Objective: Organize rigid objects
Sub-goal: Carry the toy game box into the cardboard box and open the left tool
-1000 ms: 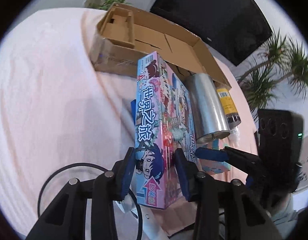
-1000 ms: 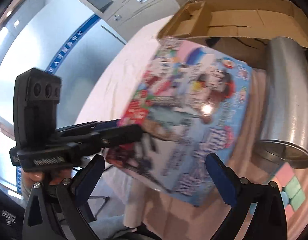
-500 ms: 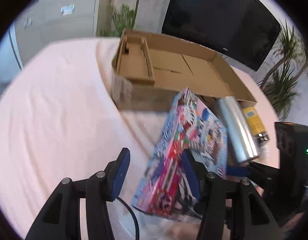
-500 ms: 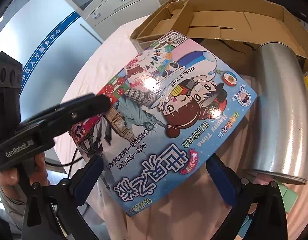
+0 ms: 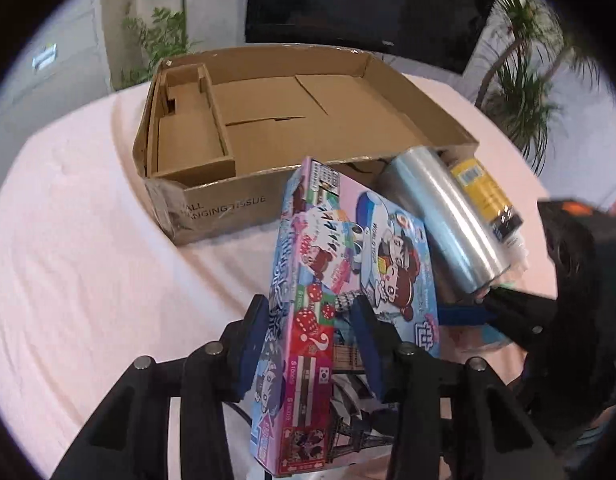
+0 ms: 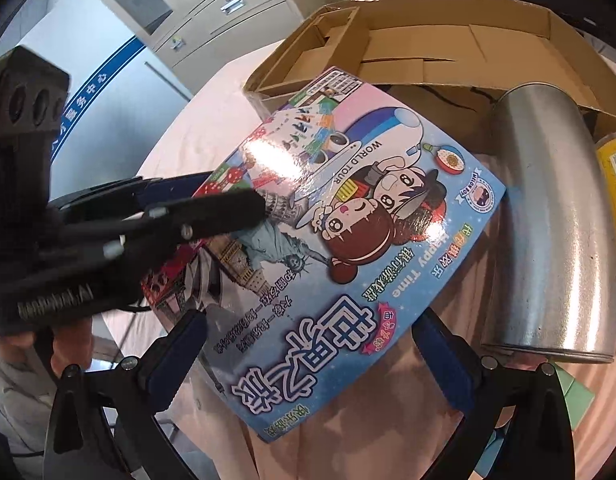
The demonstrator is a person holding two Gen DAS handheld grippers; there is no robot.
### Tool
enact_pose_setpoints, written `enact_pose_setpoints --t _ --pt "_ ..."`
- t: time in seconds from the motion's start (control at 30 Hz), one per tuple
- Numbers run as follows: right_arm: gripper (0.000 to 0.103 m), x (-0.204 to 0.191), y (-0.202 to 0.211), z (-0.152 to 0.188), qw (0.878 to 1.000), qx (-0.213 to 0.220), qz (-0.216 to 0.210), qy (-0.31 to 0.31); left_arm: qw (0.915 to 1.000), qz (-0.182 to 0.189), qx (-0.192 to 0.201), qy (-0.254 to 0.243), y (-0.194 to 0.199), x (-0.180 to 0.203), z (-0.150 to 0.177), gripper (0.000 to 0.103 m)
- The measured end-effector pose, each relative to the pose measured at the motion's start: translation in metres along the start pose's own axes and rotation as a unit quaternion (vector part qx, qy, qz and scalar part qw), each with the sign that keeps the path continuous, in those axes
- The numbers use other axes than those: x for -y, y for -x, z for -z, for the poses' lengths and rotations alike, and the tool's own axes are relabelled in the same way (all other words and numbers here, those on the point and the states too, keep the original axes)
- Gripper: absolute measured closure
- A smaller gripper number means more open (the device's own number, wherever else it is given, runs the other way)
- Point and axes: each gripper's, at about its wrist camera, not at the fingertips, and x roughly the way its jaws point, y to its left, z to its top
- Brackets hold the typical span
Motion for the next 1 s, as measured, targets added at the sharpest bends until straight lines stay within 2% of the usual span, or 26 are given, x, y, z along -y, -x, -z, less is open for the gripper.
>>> enact_pose_setpoints --t 0.13,0.2,0.37,0.5,0.6,0.73,0.87,1.0 --pt "0.002 -0.002 0.005 -0.001 0.999 0.027 0.035 -0.004 1.0 0.007 -0.007 0.002 -0.001 0.007 0.007 0.061" --pt "0.003 -0.004 0.012 -0.003 0.997 0.049 0.055 0.004 0.9994 0.022 0.005 0.026 0.004 0.002 0.01 0.061" --pt "0.006 -0.01 0.021 -0.007 0.996 0.068 0.061 0.01 0.9977 0.015 0.039 0.053 0.015 0.0 0.01 0.061" --pt "0.006 -0.017 0.048 -0.014 0.993 0.103 0.06 0.021 0.9949 0.002 0.085 0.054 0.039 0.008 -0.001 0.062" --pt "0.005 -0.026 0.073 -0.022 0.987 0.142 0.066 0.035 0.9921 -0.005 0.118 0.042 0.06 0.014 -0.017 0.061" --pt "0.005 -0.03 0.102 -0.044 0.979 0.186 0.069 0.046 0.9869 -0.01 0.158 0.03 0.077 0.015 -0.054 0.061" --pt "0.005 -0.03 0.127 -0.093 0.969 0.217 0.088 0.083 0.9813 -0.01 0.19 0.029 0.08 0.009 -0.099 0.061" --pt "0.005 -0.018 0.135 -0.152 0.965 0.209 0.106 0.115 0.9798 0.003 0.193 0.051 0.061 -0.013 -0.145 0.061"
